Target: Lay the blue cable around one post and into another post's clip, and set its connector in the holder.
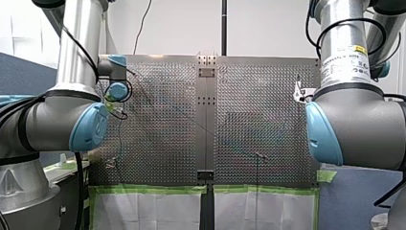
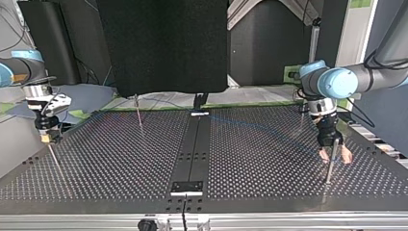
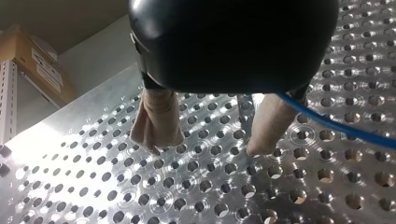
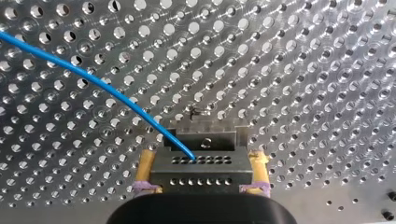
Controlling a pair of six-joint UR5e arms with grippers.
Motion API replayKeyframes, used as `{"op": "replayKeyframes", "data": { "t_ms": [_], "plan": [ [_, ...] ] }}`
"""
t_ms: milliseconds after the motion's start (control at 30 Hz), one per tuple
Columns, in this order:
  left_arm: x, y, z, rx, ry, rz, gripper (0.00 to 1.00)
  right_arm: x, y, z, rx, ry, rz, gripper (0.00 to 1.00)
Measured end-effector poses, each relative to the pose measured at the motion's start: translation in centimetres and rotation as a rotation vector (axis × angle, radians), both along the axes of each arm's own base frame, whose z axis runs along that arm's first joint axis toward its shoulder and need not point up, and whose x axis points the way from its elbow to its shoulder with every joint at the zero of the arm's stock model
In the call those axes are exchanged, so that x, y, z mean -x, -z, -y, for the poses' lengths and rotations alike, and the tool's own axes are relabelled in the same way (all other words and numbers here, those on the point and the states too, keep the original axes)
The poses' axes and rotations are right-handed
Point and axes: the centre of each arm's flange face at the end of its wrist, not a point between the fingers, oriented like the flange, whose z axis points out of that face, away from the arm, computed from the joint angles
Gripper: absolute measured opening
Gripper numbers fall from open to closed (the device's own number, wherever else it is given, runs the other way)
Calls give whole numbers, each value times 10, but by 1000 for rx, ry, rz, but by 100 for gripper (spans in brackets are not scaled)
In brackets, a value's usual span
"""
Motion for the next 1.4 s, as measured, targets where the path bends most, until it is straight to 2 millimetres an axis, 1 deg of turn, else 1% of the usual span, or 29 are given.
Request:
{"op": "replayKeyframes", "data": {
  "t_ms": [700,1400],
  "plan": [
    [0,0,0,0,-1,0,100,-6,1,1,8,-23,22,0],
    [0,0,0,-1,-1,2,100,-5,2,5,29,-18,27,0]
  ]
}}
